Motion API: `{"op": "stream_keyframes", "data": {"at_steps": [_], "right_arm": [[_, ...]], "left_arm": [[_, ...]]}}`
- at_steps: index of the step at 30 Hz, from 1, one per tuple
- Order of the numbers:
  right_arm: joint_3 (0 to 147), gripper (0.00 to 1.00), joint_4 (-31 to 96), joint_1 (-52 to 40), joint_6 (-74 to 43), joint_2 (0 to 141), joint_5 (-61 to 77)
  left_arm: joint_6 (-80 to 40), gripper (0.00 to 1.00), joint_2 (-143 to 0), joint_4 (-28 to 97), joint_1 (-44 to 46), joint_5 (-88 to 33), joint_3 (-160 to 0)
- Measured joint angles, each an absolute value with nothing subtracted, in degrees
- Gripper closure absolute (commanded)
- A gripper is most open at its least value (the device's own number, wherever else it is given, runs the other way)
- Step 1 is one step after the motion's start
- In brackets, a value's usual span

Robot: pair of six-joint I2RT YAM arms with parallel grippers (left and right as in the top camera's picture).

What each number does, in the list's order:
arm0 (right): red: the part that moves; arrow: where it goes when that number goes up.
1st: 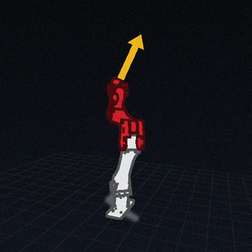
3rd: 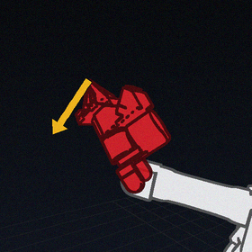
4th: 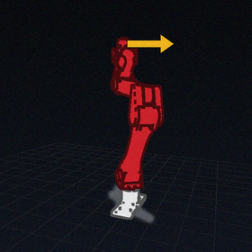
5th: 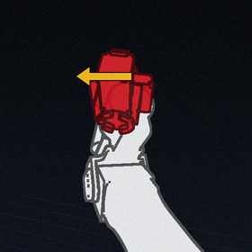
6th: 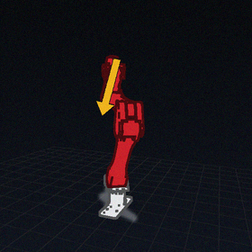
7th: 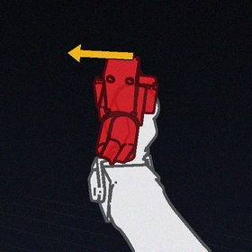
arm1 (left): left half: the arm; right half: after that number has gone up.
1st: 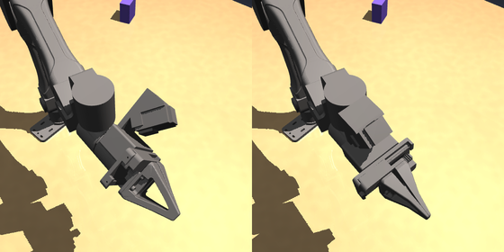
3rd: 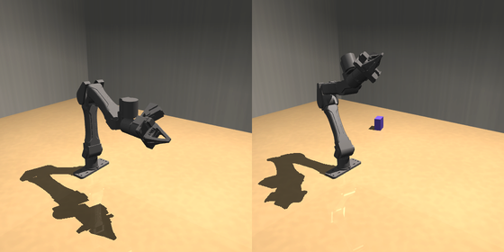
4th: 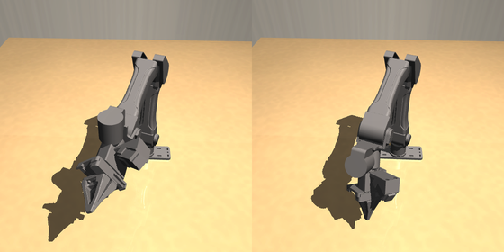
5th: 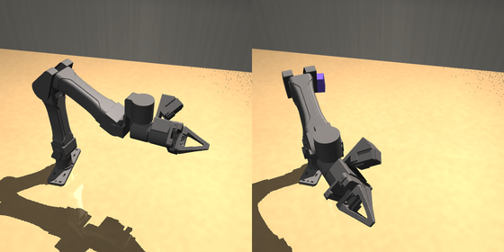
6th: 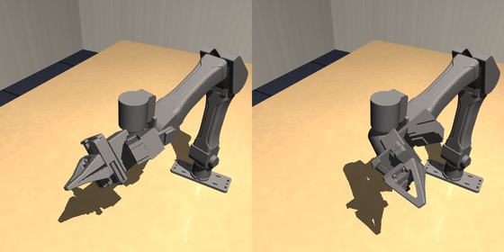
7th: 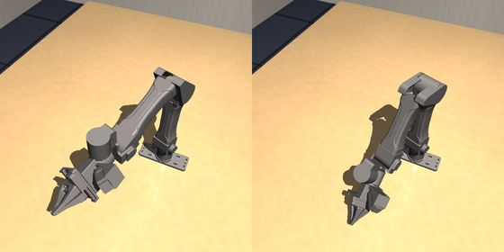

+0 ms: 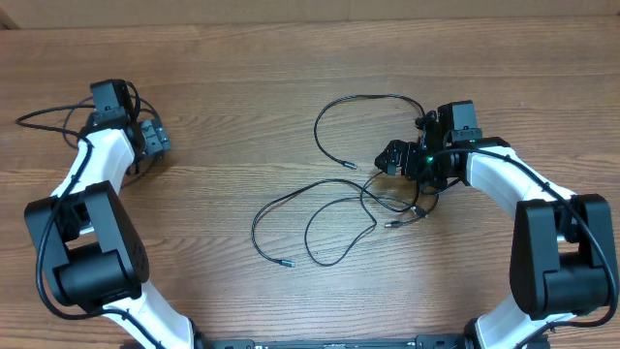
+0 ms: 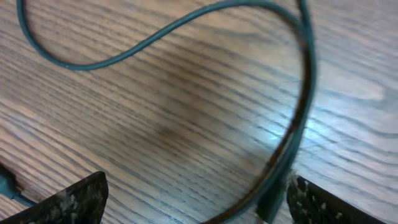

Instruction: Untangle cables

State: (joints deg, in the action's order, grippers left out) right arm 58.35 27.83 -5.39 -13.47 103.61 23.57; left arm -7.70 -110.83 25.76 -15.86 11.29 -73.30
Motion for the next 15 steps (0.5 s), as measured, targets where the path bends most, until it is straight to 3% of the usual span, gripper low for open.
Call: {"op": "stream_keyframes", "data": {"at_steps": [7,10,12,15], "right_arm": [[58.3,0.00,27.8,-5.4,-13.5,103.6,23.6],[58.3,0.00,27.8,-5.4,-13.5,103.6,23.6],[58.3,0.00,27.8,-5.4,-13.5,103.6,23.6],[58.3,0.00,27.8,-5.4,-13.5,103.6,23.6]], "left_arm": [[-8.2,0.35,-109.5,29.3,-15.9,10.7,-73.3],[-10.4,0.57,-109.5,31.6,-16.3,12.4,-73.3],[-12.8,0.65,-109.5,33.5,-17.0,14.3,-73.3],[-15.5,0.70,-109.5,36.0,-18.7,15.9,-73.3]]}}
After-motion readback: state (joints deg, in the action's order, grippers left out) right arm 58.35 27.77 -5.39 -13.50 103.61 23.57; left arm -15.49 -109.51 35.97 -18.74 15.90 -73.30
